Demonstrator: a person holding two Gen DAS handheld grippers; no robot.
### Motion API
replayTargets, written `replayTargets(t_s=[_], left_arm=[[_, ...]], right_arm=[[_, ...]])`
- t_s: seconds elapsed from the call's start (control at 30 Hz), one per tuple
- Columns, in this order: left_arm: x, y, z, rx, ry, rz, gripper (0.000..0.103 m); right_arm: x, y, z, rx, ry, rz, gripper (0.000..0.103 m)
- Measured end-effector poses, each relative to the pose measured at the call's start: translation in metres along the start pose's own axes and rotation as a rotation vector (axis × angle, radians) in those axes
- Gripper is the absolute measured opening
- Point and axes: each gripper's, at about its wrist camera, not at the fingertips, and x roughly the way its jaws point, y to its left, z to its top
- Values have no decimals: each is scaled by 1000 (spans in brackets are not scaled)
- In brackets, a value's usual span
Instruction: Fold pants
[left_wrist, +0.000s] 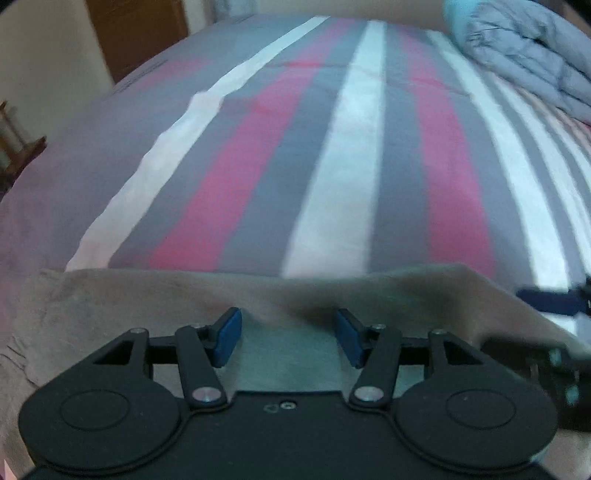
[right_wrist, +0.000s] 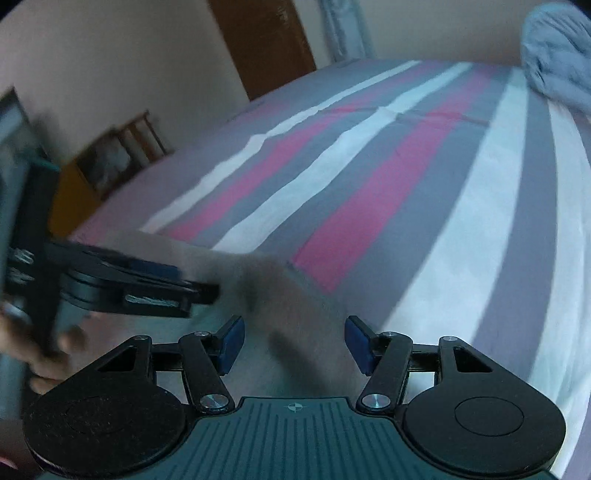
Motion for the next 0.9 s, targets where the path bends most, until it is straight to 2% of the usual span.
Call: replayTargets(t_s=[0.07, 0.17, 0.3, 0.37, 0.43, 0.47, 0.5, 0.57, 0.63, 0.77, 0.83, 0.9], left_arm=[[6, 12, 5, -22, 5, -5, 48], [11, 22, 6, -35, 15, -24, 49], [11, 23, 2, -17, 5, -36, 49], [10, 24, 0, -13, -3, -41, 49], [11, 29, -1, -26, -5, -56, 49], [11, 31, -1, -28, -6, -63, 49], [11, 33, -2, -28, -7, -67, 49], [12, 39, -1, -65, -8, -70, 49], [14, 45, 2, -104, 1, -93, 49], [15, 47, 2, -116, -6, -93, 49], [17, 43, 0, -72, -8, -78, 49], [14, 36, -6, -28, -27, -49, 49]], right_arm=[[12, 4, 4, -17, 54, 46, 60], [15, 21, 2, -121, 101, 88, 44], [23, 23, 5, -115, 143, 138, 44], [32, 19, 11, -65, 161, 185, 44], [44, 15, 19, -21, 184, 238, 55], [49, 17, 22, -7, 191, 259, 66], [55, 16, 26, 14, 190, 282, 67], [65, 14, 33, 49, 166, 308, 67], [69, 16, 35, 38, 132, 283, 67], [69, 16, 30, 4, 55, 254, 67], [66, 15, 32, -1, 29, 241, 67], [53, 0, 30, 100, -67, 228, 66]])
